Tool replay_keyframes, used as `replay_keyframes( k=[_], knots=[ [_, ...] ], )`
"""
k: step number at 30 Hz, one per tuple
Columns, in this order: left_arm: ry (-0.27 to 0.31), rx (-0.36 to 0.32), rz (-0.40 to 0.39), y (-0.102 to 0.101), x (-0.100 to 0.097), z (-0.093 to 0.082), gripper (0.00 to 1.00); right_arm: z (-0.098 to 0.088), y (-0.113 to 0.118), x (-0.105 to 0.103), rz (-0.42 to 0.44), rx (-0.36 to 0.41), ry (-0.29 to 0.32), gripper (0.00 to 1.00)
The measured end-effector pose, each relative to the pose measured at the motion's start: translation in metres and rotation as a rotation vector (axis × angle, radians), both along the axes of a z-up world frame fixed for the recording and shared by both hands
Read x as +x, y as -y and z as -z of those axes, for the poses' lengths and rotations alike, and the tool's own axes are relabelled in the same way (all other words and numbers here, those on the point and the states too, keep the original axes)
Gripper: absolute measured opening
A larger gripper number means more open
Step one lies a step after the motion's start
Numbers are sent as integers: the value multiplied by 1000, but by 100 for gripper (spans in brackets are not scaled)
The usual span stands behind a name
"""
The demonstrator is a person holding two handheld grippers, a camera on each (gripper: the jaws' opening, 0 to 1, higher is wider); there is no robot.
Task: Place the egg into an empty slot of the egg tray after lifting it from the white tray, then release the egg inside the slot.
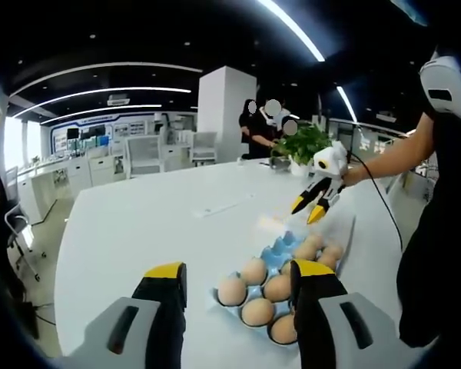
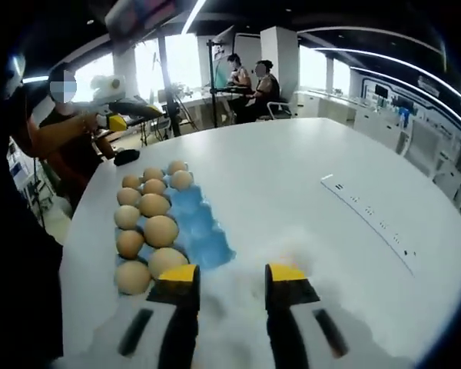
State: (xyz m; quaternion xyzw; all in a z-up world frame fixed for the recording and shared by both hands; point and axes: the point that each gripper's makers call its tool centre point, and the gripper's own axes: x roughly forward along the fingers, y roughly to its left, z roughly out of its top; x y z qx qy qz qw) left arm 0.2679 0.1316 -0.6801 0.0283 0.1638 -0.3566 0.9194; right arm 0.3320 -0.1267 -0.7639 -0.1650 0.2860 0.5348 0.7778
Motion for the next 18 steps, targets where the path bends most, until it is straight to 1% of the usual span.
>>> replay_keyframes(
  k=[12,18],
  knots=[
    [-2,8,-7,-4,-1,0,55,1,40,6,75,-34,8,33],
    [-1,10,-10,-6,0,1,55,-1,62,13,119,-56,25,33]
  ],
)
